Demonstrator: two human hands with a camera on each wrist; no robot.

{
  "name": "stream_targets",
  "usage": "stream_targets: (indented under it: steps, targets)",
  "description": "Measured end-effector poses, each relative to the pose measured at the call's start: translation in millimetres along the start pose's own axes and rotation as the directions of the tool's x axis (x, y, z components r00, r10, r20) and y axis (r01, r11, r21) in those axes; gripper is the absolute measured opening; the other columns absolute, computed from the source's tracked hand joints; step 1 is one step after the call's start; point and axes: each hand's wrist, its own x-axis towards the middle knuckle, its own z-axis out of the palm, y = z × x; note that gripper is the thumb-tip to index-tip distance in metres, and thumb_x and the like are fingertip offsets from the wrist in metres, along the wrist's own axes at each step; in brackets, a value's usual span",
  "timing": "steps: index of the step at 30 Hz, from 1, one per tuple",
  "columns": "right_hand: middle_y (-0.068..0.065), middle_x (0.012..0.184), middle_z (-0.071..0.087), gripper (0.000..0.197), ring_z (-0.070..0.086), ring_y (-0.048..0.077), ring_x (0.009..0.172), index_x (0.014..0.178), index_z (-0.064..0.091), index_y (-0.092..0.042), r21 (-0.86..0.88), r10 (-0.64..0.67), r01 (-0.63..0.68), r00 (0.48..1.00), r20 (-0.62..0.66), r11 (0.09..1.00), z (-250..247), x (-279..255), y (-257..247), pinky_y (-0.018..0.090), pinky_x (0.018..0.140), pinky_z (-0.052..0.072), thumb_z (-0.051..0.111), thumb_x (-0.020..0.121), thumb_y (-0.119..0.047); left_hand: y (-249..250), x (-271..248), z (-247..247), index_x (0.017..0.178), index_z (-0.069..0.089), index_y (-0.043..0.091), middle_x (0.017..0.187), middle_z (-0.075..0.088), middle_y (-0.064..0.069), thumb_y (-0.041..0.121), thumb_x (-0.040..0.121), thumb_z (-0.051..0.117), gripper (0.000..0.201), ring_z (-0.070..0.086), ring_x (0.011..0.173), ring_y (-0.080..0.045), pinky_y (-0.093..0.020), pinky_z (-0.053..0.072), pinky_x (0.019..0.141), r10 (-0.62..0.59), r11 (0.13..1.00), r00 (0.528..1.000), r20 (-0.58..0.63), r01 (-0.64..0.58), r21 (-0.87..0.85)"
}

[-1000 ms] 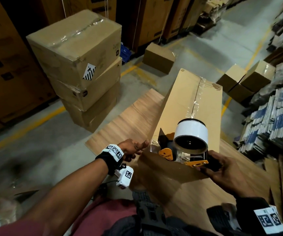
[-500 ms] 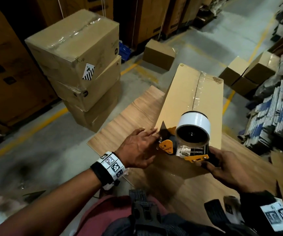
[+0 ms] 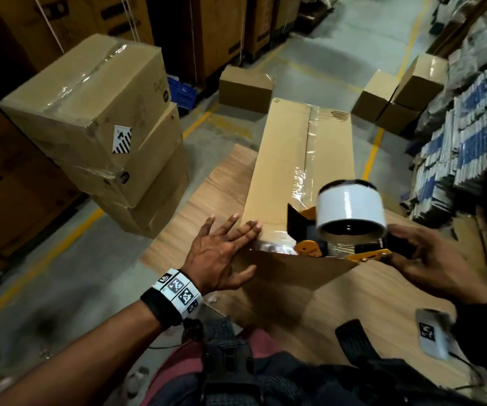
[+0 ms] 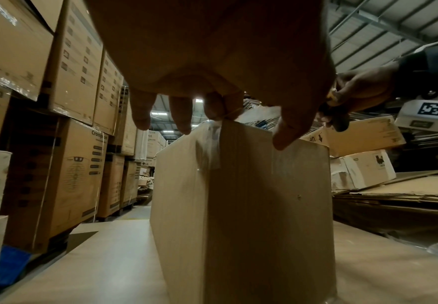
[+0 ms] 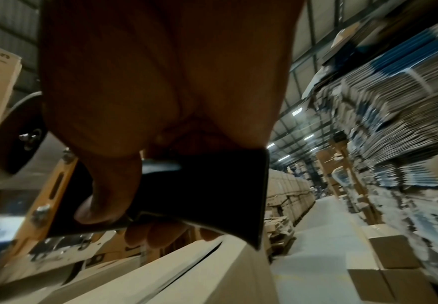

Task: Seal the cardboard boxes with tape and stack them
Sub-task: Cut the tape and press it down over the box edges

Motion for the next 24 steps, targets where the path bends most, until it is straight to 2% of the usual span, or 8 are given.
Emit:
stream_targets:
  steps: [2, 4, 7, 9, 17, 20, 22, 24]
  targets:
    - [-0.019, 0.092, 0.076, 0.024, 0.072, 0.010, 0.088, 0.101, 0.073, -0.047, -0.007, 0.038, -0.038, 0.999, 0.012, 0.999, -18.1, -15.0, 11.8, 0.037, 0.077, 0.059, 0.082, 0.085, -0.032, 1.9, -1.1, 0.0, 0.165, 0.020, 0.037, 0.169, 0.023, 0.018, 0.072, 0.086, 0.049, 0.092, 0.026, 0.157, -0.019, -0.061, 0.028, 0.120, -0.014, 1.000, 1.000, -0.004, 0.014, -0.003]
    - [-0.014, 0.099, 0.078, 0.024, 0.074, 0.018, 0.096, 0.108, 0.073, -0.049, -0.026, 0.067, -0.067, 0.998, 0.011, 0.997, -30.3, -31.6, 26.2, 0.046, 0.082, 0.060, 0.075, 0.084, -0.054, 3.1, -1.8, -0.9, 0.165, 0.021, 0.037, 0.169, 0.024, 0.019, 0.072, 0.086, 0.048, 0.091, 0.028, 0.156, -0.020, -0.061, 0.031, 0.119, -0.022, 1.000, 1.000, -0.007, 0.021, -0.009]
    - [-0.033, 0.095, 0.074, 0.040, 0.069, -0.011, 0.093, 0.096, 0.076, -0.052, 0.060, 0.075, -0.074, 0.997, -0.022, 0.995, -39.8, -41.5, 28.3, 0.012, 0.082, 0.054, 0.083, 0.081, -0.016, 4.0, -1.2, -1.7, 0.165, 0.021, 0.038, 0.168, 0.026, 0.018, 0.073, 0.087, 0.046, 0.089, 0.028, 0.156, -0.021, -0.060, 0.032, 0.118, -0.025, 1.000, 1.000, -0.003, 0.025, 0.002]
    - [-0.041, 0.088, 0.069, 0.053, 0.064, -0.020, 0.087, 0.090, 0.074, -0.057, 0.036, 0.083, -0.082, 0.997, -0.004, 0.996, -40.3, -48.5, 30.2, 0.001, 0.077, 0.046, 0.080, 0.076, -0.006, 4.6, -0.9, -2.4, 0.165, 0.022, 0.039, 0.169, 0.026, 0.017, 0.074, 0.088, 0.046, 0.088, 0.028, 0.156, -0.022, -0.059, 0.034, 0.118, -0.028, 1.000, 1.000, 0.000, 0.028, 0.009]
    - [-0.043, 0.084, 0.067, 0.050, 0.063, -0.019, 0.086, 0.089, 0.071, -0.045, 0.058, 0.143, -0.143, 0.990, 0.005, 0.988, -14.9, -57.6, 62.0, 0.006, 0.072, 0.046, 0.082, 0.080, 0.003, 8.6, -2.0, -5.5, 0.163, 0.028, 0.037, 0.168, 0.028, 0.016, 0.072, 0.087, 0.055, 0.088, 0.034, 0.154, -0.022, -0.053, 0.038, 0.117, -0.040, 0.998, 0.999, -0.009, 0.041, 0.038]
    - [-0.031, 0.095, 0.074, 0.020, 0.071, -0.001, 0.094, 0.094, 0.075, -0.056, 0.115, 0.115, -0.108, 0.992, -0.052, 0.987, -21.4, -64.0, 60.6, 0.023, 0.080, 0.053, 0.082, 0.083, -0.042, 11.3, -1.4, -7.4, 0.163, 0.030, 0.037, 0.167, 0.030, 0.017, 0.070, 0.085, 0.056, 0.088, 0.036, 0.153, -0.022, -0.051, 0.039, 0.116, -0.052, 0.998, 0.999, -0.016, 0.052, 0.042]
    - [-0.023, 0.099, 0.077, 0.026, 0.073, 0.009, 0.097, 0.103, 0.076, -0.049, 0.130, 0.099, -0.086, 0.991, -0.092, 0.988, -23.5, -66.2, 62.2, 0.032, 0.083, 0.055, 0.075, 0.082, -0.063, 13.0, -1.2, -8.0, 0.163, 0.031, 0.037, 0.167, 0.031, 0.017, 0.070, 0.084, 0.057, 0.089, 0.037, 0.152, -0.022, -0.051, 0.040, 0.116, -0.055, 0.997, 0.998, -0.015, 0.056, 0.048]
    - [-0.022, 0.096, 0.076, 0.012, 0.073, 0.006, 0.096, 0.096, 0.077, -0.040, 0.126, 0.117, -0.108, 0.991, -0.069, 0.986, -21.7, -61.4, 65.0, 0.025, 0.080, 0.054, 0.082, 0.085, -0.037, 13.9, -1.5, -8.7, 0.163, 0.029, 0.037, 0.167, 0.030, 0.016, 0.070, 0.085, 0.056, 0.089, 0.036, 0.153, -0.023, -0.052, 0.040, 0.116, -0.060, 0.997, 0.998, -0.001, 0.060, 0.052]
